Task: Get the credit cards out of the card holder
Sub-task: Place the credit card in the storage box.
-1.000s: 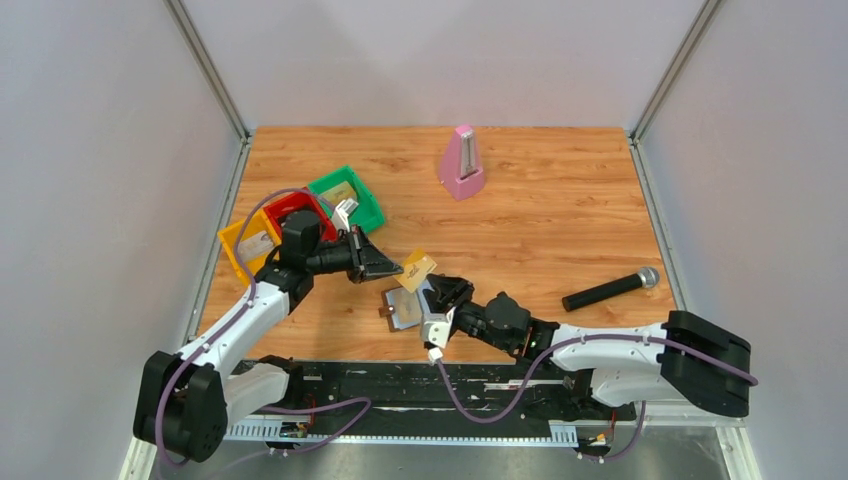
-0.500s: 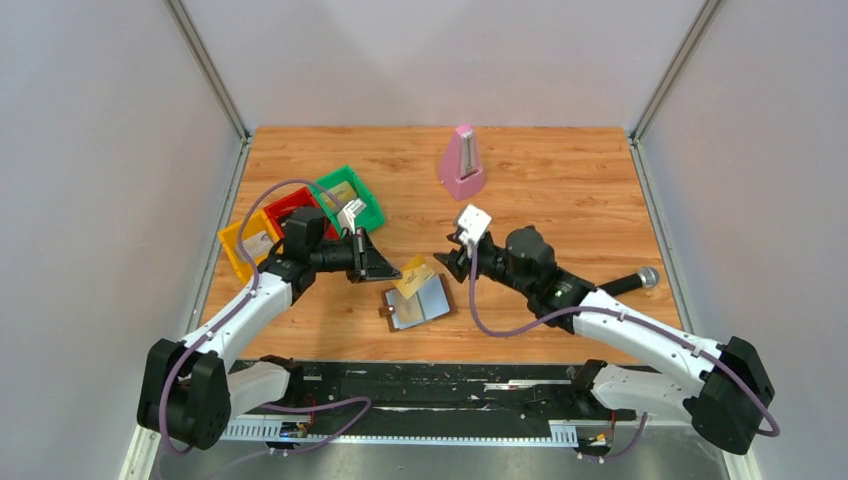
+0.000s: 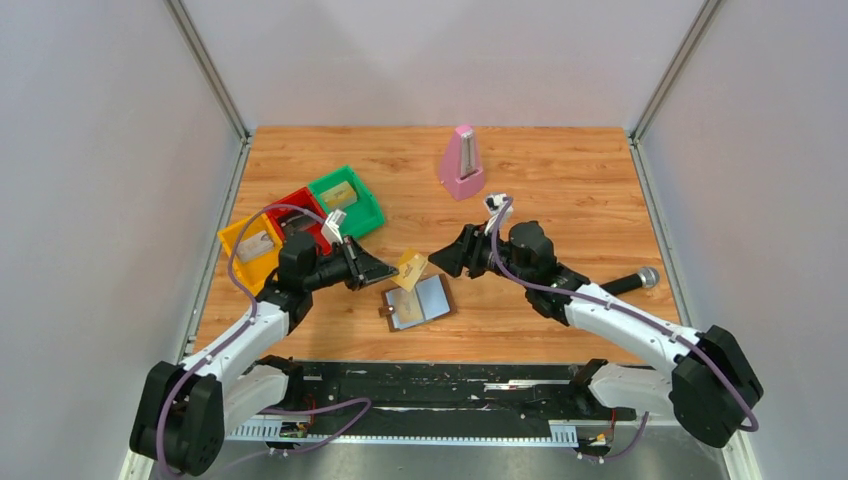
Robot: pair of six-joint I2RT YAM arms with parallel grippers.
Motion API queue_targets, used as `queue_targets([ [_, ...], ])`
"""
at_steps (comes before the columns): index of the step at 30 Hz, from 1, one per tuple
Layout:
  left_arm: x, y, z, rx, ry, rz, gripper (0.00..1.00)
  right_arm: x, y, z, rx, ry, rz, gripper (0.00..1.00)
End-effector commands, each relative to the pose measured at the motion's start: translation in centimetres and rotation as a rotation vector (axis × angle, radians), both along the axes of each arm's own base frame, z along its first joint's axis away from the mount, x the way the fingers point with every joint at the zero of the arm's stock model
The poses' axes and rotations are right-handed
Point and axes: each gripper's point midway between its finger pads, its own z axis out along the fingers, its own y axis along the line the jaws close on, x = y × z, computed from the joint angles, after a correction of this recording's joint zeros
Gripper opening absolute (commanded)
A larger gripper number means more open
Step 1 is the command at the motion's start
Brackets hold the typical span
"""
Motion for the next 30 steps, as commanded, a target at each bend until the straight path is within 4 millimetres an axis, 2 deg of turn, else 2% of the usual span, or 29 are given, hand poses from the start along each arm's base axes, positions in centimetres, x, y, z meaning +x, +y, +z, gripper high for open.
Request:
queue_targets([
  [1, 2.1, 0.0, 4.3, -0.141, -0.106, 0.101, 0.0, -0.3, 1.6, 2.0, 0.23, 0.138, -0.009, 0.58],
  [7, 2.1, 0.4, 5.6, -0.165, -0.149, 0.136, 0.0, 0.3, 1.8, 0.7, 0.25, 0.226, -0.086, 0.63],
  [15, 1.8, 0.3, 6.7, -0.202, -0.199, 0.123, 0.0, -0.6, 4.2, 0.9, 0.296, 0.264, 0.039, 0.62],
  [24, 1.6, -0.2, 5.3, -0.228, -0.174, 0.085, 0.0, -1.2, 5.8, 2.4, 0.349, 0.198, 0.159, 0.53],
  [26, 1.5, -0.2, 5.2, -0.234, -0.17, 0.08, 0.0, -1.2, 6.0, 2.3, 0.347, 0.205, 0.168, 0.45],
  [30, 1.4, -0.3, 5.1, -0.231, -0.164, 0.069, 0.0, -1.5, 6.0, 2.3, 0.337, 0.172, 0.197, 0.05],
])
